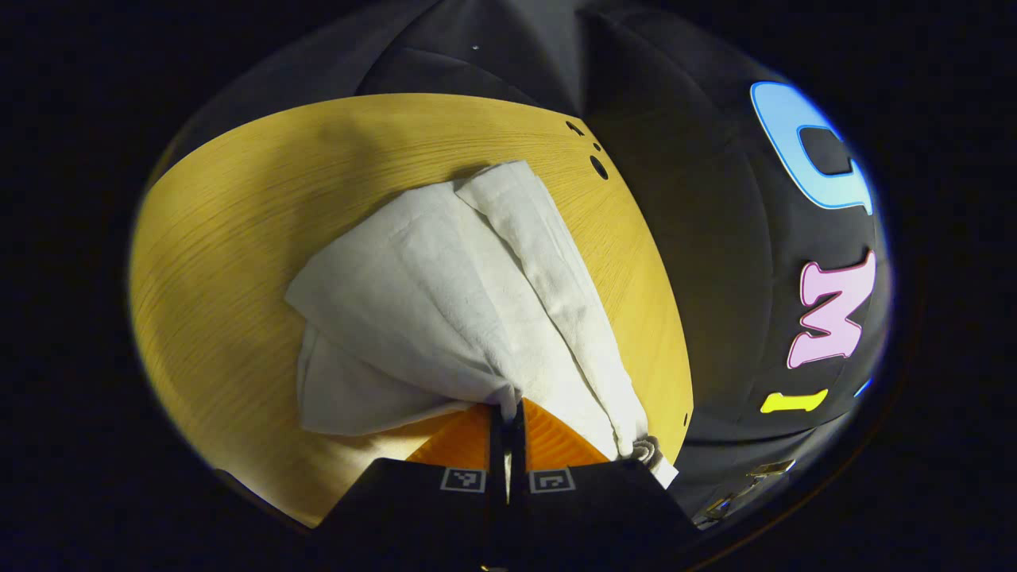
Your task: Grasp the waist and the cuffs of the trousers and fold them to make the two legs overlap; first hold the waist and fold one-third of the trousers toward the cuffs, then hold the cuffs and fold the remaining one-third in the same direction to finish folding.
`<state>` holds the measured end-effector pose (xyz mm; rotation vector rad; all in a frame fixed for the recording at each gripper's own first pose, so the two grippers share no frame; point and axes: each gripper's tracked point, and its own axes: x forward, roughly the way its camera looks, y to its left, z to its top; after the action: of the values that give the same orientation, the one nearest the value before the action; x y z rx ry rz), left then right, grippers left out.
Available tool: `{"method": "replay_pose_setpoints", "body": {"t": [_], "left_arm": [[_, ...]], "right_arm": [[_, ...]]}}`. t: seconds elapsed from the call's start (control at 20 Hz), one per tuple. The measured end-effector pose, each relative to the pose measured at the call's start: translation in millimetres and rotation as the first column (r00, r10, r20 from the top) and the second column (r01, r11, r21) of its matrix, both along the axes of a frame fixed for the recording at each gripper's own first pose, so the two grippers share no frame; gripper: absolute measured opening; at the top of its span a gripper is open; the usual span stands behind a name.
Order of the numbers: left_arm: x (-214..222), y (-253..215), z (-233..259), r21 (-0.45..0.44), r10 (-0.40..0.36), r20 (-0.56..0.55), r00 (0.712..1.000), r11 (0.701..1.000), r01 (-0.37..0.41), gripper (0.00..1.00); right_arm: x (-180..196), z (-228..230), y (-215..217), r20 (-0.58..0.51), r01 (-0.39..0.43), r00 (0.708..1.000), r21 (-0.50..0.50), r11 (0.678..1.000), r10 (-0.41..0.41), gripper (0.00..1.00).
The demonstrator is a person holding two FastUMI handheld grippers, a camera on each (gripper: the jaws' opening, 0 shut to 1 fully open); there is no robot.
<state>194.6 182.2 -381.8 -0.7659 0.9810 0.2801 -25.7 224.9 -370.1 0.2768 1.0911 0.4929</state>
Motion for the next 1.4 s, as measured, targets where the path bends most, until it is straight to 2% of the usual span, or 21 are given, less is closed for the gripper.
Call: {"method": "replay_pose_setpoints", "body": {"t": [0.05, 0.2, 0.4, 0.6, 0.75, 0.9, 1.05, 1.25, 1.4], "left_arm": [[1, 0, 0, 0.011, 0.001, 0.01, 1.0, 1.0, -0.001, 0.06], [9, -8, 26, 0.034, -0.045, 0.09, 0.995, 0.999, 0.042, 0.06], [28, -31, 65, 0.056, -0.113, 0.203, 0.973, 0.993, 0.104, 0.06], [43, -58, 93, 0.122, -0.19, 0.277, 0.942, 0.979, 0.162, 0.06], [55, -89, 115, 0.202, -0.28, 0.327, 0.903, 0.954, 0.223, 0.06], [62, -132, 134, 0.293, -0.411, 0.346, 0.843, 0.901, 0.32, 0.05], [61, -184, 141, 0.344, -0.542, 0.338, 0.769, 0.832, 0.434, 0.05], [46, -255, 120, 0.367, -0.683, 0.284, 0.673, 0.725, 0.582, 0.05], [28, -301, 98, 0.369, -0.772, 0.232, 0.591, 0.632, 0.681, 0.06]], "right_arm": [[8, 1, -17, 0.012, 0.04, 0.999, -0.014, 0.999, -0.04, 0.51], [21, 5, -72, 0.039, 0.164, 0.986, -0.041, 0.986, -0.162, 0.5], [17, 1, -147, 0.046, 0.308, 0.951, -0.086, 0.948, -0.305, 0.5], [4, -2, -193, 0.028, 0.396, 0.918, -0.103, 0.912, -0.395, 0.5], [-1, -4, -215, 0.026, 0.428, 0.904, -0.117, 0.896, -0.428, 0.5], [0, -2, -234, 0.032, 0.454, 0.891, -0.112, 0.884, -0.453, 0.5], [2, -3, -247, 0.035, 0.474, 0.88, -0.11, 0.874, -0.473, 0.5], [-2, -5, -264, 0.03, 0.5, 0.866, -0.106, 0.86, -0.499, 0.5], [-6, -8, -275, 0.025, 0.516, 0.856, -0.11, 0.85, -0.516, 0.5]]}}
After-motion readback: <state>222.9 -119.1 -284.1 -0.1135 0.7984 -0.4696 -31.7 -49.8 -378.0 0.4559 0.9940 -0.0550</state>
